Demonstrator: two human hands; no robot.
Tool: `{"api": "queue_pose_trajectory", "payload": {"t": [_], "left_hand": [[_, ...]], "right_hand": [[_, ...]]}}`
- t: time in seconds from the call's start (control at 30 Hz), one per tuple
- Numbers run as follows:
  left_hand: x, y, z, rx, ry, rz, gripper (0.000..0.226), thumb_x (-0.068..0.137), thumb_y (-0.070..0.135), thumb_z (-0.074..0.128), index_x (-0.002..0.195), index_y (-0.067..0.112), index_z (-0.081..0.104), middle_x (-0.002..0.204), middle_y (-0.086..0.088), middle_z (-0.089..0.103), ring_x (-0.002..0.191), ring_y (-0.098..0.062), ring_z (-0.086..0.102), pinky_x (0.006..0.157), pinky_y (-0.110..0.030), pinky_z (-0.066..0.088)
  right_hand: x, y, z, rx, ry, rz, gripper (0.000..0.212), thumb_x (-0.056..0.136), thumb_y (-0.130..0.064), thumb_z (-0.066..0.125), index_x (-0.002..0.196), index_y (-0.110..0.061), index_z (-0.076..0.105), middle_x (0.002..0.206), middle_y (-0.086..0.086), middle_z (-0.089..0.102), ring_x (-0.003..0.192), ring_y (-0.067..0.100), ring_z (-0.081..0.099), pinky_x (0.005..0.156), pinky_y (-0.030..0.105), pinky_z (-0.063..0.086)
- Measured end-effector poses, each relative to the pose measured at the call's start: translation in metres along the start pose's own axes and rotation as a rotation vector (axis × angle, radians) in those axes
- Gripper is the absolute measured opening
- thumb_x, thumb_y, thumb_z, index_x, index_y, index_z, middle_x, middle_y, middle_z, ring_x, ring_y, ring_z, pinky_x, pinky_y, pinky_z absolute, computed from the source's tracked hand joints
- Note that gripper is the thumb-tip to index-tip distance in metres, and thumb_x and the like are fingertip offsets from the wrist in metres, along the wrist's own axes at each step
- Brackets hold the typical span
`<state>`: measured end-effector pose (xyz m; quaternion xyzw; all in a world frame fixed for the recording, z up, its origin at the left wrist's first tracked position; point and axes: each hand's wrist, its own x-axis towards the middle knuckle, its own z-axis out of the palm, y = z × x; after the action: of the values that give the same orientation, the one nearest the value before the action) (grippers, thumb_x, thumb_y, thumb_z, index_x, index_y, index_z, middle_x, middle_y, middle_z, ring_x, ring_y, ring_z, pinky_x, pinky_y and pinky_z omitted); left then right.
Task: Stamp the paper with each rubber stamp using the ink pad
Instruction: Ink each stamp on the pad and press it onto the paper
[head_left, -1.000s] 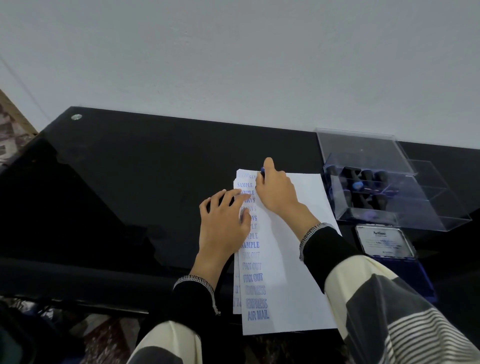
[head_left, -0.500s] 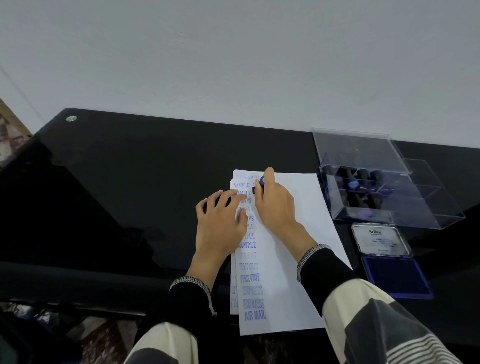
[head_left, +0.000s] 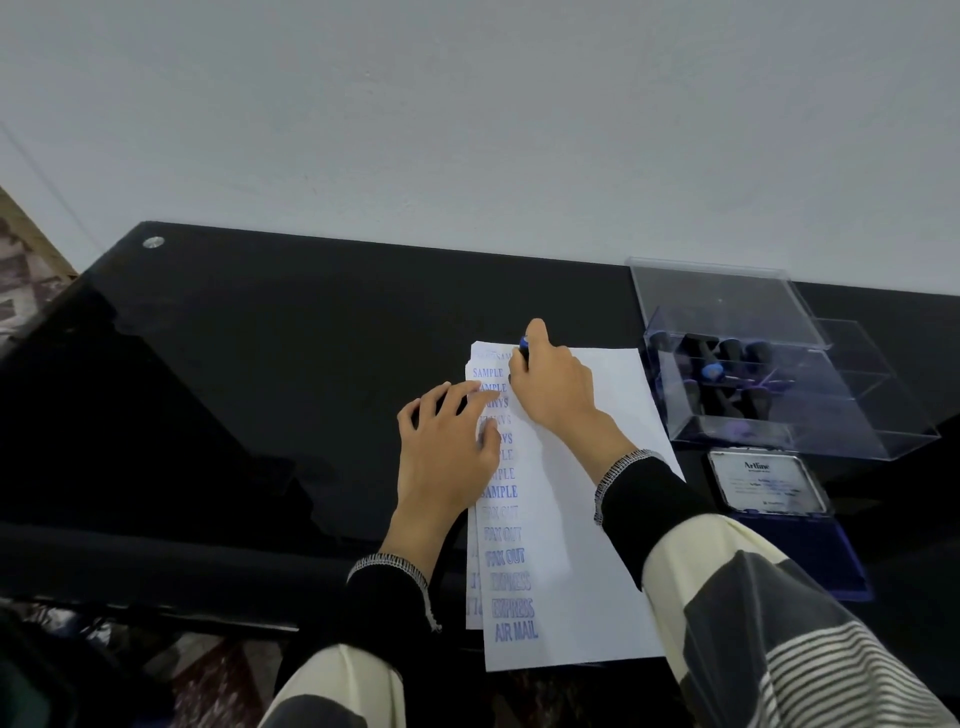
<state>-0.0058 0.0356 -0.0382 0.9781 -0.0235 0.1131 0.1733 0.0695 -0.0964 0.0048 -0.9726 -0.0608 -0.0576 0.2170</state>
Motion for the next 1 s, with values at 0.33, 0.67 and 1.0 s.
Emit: {"api": "queue_pose_trajectory", "payload": {"t": [0.33, 0.67, 1.0], "left_hand": [[0.0, 0.0, -0.003, -0.002, -0.017, -0.003, 0.04, 0.096, 0.039, 0.043, 0.136, 0.036, 0.048, 0.144, 0.015, 0.043, 0.137, -0.012, 0.032, 0.111, -0.039, 0.021], [0.001, 0.0, -0.002, -0.04, -0.023, -0.028, 0.038, 0.098, 0.04, 0.039, 0.135, 0.033, 0.047, 0.145, 0.017, 0.044, 0.139, -0.01, 0.027, 0.111, -0.036, 0.015], [0.0, 0.001, -0.005, -0.043, -0.036, -0.034, 0.041, 0.099, 0.04, 0.039, 0.138, 0.029, 0.047, 0.147, 0.014, 0.043, 0.141, -0.011, 0.027, 0.113, -0.036, 0.015]], "right_hand": [[-0.01, 0.02, -0.005, 0.865, 0.389, 0.398, 0.017, 0.099, -0.021, 0.046, 0.088, -0.011, 0.038, 0.07, -0.003, 0.044, 0.059, 0.008, 0.04, 0.05, 0.011, 0.036], [-0.032, 0.04, -0.02, 1.291, 0.466, 0.626, 0.028, 0.099, -0.018, 0.047, 0.073, -0.019, 0.035, 0.059, -0.003, 0.034, 0.043, 0.006, 0.028, 0.04, 0.017, 0.024], [-0.036, 0.042, -0.013, 1.195, 0.432, 0.552, 0.024, 0.099, -0.02, 0.048, 0.076, -0.018, 0.04, 0.074, 0.0, 0.045, 0.058, 0.01, 0.04, 0.054, 0.021, 0.033]]}}
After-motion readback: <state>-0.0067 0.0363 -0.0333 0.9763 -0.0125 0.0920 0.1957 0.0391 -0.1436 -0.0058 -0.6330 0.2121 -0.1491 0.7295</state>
